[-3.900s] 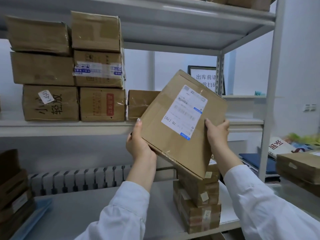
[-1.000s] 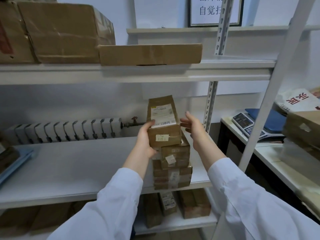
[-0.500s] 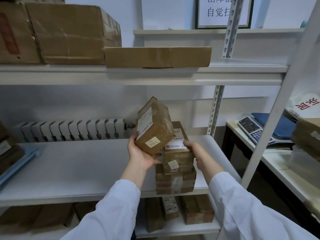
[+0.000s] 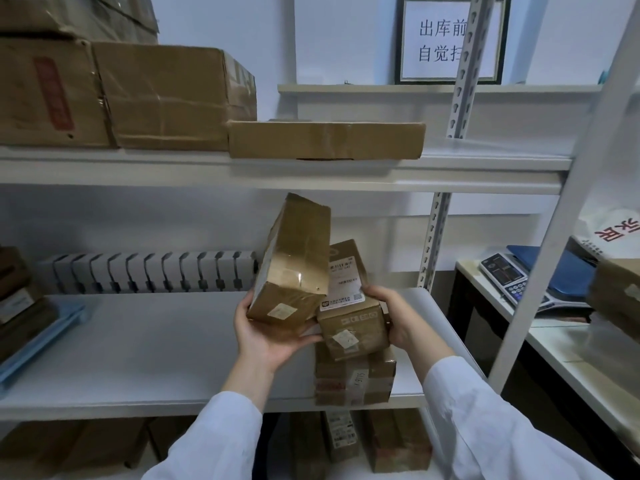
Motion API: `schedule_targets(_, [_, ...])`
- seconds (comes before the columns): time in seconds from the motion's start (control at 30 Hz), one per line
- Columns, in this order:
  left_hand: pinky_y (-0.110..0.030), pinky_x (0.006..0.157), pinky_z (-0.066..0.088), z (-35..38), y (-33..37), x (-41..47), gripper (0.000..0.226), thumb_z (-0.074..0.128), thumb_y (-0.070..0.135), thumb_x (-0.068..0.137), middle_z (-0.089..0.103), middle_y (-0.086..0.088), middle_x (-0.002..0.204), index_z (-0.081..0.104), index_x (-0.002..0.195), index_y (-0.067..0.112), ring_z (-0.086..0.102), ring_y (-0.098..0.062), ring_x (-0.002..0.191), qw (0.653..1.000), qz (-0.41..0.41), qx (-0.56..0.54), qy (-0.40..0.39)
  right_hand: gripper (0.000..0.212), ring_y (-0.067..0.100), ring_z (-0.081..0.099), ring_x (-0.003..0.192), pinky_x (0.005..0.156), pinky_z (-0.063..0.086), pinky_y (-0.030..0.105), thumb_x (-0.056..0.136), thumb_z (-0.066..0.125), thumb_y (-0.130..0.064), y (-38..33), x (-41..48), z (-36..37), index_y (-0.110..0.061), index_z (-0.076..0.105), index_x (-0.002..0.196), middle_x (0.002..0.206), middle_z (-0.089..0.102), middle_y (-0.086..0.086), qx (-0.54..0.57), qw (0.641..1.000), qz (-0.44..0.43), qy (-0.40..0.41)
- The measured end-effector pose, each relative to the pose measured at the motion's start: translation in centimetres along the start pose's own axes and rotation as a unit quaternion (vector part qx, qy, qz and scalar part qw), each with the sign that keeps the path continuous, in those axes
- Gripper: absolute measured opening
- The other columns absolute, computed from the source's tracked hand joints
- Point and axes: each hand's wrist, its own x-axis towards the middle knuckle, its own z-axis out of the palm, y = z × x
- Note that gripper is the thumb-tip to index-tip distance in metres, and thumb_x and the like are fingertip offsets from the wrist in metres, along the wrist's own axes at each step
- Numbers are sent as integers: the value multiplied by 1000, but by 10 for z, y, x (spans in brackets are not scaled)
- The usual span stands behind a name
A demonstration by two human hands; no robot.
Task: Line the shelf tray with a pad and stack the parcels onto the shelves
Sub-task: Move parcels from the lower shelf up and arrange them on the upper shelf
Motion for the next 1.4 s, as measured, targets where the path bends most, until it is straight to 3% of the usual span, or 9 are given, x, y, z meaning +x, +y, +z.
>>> schedule_targets(0.13, [-81, 94, 18, -5, 6, -7, 65, 41, 59, 80, 56, -31, 125, 58, 126, 16, 48, -55, 117, 998, 24, -48, -26, 24, 23, 65, 71, 61, 48, 31, 89, 58, -34, -4, -5, 8, -10, 62, 89, 64, 72, 6, -18, 999, -23, -16])
schedule_targets(0.23, [-80, 93, 23, 0, 11, -19, 63, 38, 57, 82, 57, -30, 124, 57, 124, 15, 50, -53, 117, 997, 43, -54, -17, 24, 24, 64, 73, 62, 48, 32, 88, 60, -33, -9, -9, 14, -10, 61, 93, 77, 69, 9, -33, 998, -45, -24])
schedule_targets(0.47, [-68, 103, 24, -4, 24, -47, 60, 36, 55, 84, 54, -24, 128, 57, 123, 15, 50, -45, 118, 996, 74, -45, 6, 30, 23, 62, 63, 60, 49, 26, 90, 51, -38, -12, -23, 28, -11, 62, 86, 70, 67, 7, -2, 995, -97, -37])
schedule_targets(0.57, [-55, 96, 40, -11, 28, -62, 58, 39, 51, 82, 55, -24, 126, 59, 121, 13, 53, -42, 112, 993, 91, -76, 0, 32, 22, 62, 57, 61, 47, 26, 89, 48, -39, -9, -25, 33, -12, 62, 80, 59, 67, 4, 37, 993, -108, -28])
schedule_targets(0.67, [-47, 90, 43, -16, 30, -79, 51, 41, 47, 81, 57, -23, 119, 63, 112, 13, 52, -40, 103, 988, 121, -98, -4, 30, 17, 62, 43, 56, 44, 24, 90, 46, -33, -7, -31, 41, -13, 62, 74, 52, 67, 1, 75, 990, -115, -40])
schedule_targets(0.97, [-47, 95, 37, -13, 41, -128, 45, 46, 44, 77, 63, -19, 108, 65, 105, 14, 52, -36, 102, 981, 170, -86, -26, 29, 17, 61, 40, 57, 42, 25, 89, 47, -31, -11, -61, 79, -14, 60, 70, 52, 67, 2, 59, 986, -118, -102])
schedule_targets(1.2, [-52, 89, 44, -23, 58, -167, 72, 81, 32, 36, 68, -22, 105, 70, 103, 7, 55, -39, 106, 976, 186, -93, -72, 28, 25, 59, 64, 63, 43, 26, 84, 49, -38, -14, -85, 112, -15, 65, 78, 63, 69, 4, 44, 985, -107, -126])
schedule_targets(1.3, [-52, 84, 49, -32, 75, -182, 87, 85, 32, 35, 65, -21, 112, 63, 116, 11, 55, -38, 109, 974, 188, -79, -94, 28, 24, 60, 64, 61, 43, 26, 86, 48, -34, -13, -96, 130, -13, 65, 78, 66, 70, 5, 52, 981, -115, -148])
schedule_targets(1.4, [-51, 82, 50, -38, 93, -194, 86, 85, 30, 38, 60, -19, 119, 61, 119, 14, 55, -38, 109, 970, 196, -80, -119, 26, 19, 63, 54, 59, 43, 26, 88, 46, -28, -14, -106, 146, -13, 63, 76, 61, 70, 3, 59, 973, -141, -173])
